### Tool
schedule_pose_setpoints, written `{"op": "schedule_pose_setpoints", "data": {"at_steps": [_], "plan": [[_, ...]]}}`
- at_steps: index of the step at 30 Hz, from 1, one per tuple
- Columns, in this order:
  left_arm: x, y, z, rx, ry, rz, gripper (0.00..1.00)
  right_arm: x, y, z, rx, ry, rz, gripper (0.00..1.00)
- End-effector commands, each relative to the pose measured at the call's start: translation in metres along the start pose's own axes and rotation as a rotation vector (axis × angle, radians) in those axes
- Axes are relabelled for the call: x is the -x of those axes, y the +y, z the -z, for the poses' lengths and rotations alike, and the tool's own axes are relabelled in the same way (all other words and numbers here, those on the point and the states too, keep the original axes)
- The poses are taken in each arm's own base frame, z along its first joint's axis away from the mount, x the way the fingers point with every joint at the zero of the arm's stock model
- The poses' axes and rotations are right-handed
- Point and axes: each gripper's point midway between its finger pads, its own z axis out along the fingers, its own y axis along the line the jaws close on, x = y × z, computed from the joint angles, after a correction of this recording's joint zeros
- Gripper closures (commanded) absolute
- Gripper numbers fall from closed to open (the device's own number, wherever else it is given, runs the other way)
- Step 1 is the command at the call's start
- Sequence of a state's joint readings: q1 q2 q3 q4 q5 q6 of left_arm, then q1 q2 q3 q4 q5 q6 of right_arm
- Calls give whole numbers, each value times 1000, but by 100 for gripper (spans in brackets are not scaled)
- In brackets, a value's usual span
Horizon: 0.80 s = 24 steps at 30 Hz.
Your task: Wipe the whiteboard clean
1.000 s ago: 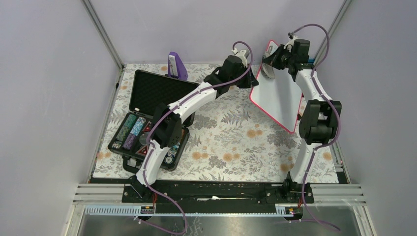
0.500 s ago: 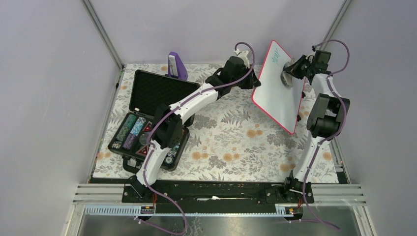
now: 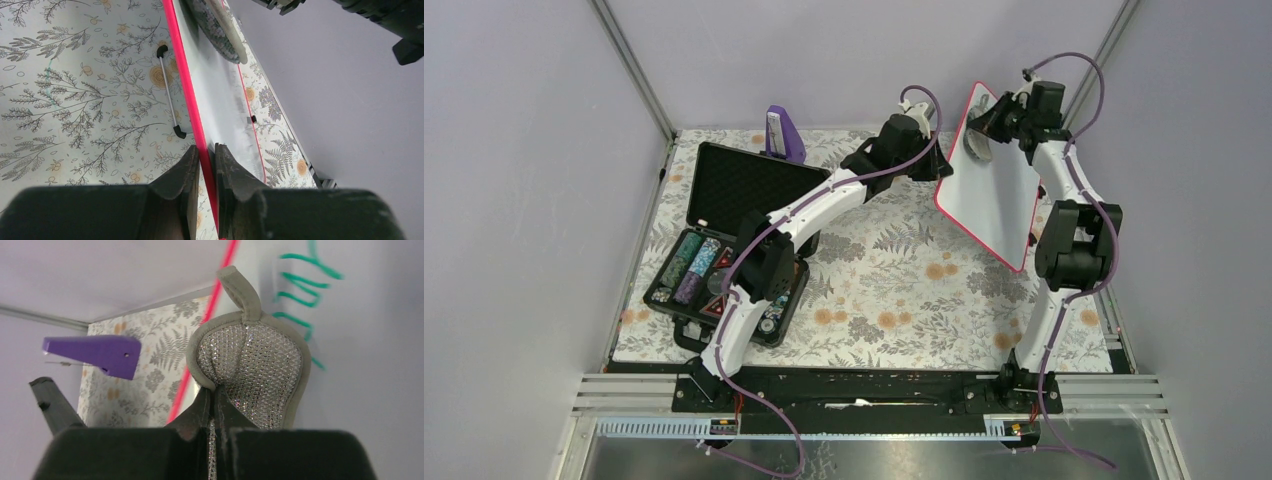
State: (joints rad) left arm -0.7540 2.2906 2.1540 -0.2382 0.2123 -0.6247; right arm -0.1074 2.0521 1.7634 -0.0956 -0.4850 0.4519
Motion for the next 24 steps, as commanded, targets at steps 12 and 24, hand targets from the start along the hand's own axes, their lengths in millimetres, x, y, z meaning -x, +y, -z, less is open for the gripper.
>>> {"op": "schedule_pose_setpoints", "data": {"at_steps": [12,24], "plan": [[-37,-7,-16,-38,78,-68,100,-2,-95,-6,-85,85,-139,100],[-43,-8,-20,-43,96,-81,100,13,-25,3,-7,63,-66,100]]}}
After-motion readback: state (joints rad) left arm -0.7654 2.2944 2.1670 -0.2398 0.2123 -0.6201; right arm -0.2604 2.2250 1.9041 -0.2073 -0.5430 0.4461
